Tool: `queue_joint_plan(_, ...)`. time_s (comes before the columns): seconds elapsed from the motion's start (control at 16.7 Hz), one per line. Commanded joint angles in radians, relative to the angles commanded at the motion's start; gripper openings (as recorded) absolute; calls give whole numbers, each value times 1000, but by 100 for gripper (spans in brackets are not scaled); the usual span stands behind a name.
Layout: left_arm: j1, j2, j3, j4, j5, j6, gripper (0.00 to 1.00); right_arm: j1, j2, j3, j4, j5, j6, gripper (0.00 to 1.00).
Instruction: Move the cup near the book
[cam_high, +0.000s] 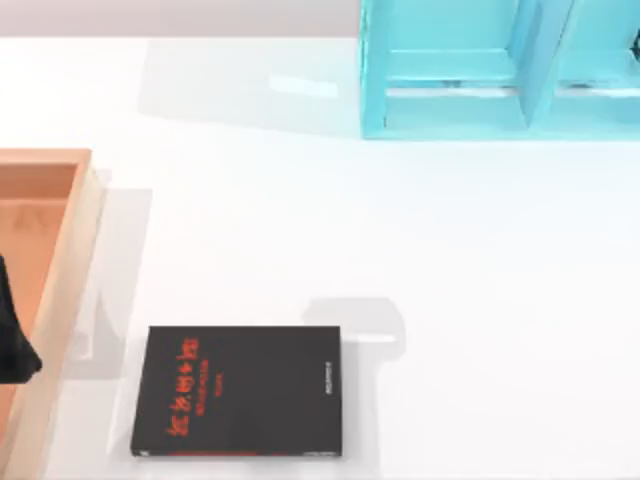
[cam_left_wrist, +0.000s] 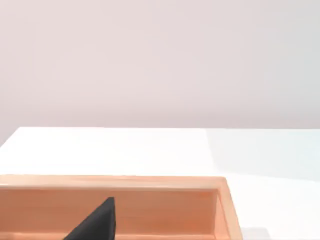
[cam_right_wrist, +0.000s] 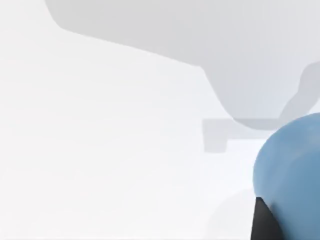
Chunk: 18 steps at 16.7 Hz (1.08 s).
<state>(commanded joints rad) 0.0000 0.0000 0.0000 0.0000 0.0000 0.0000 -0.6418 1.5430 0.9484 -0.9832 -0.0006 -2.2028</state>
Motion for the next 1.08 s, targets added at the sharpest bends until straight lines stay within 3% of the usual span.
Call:
queue_joint_plan(0.42,0,0,0,0,0,0,100,10,-9,26,-30,1,10,0)
queue_joint_plan(0.6,0,0,0,0,0,0,100,93,19,73,-45,8,96,0)
queue_joint_plan(0.84,0,0,0,0,0,0,100,329,100,192,-88,24,365,0)
queue_joint_plan(1.08,0,0,0,0,0,0,100,640,208,330,-152,34,800,0)
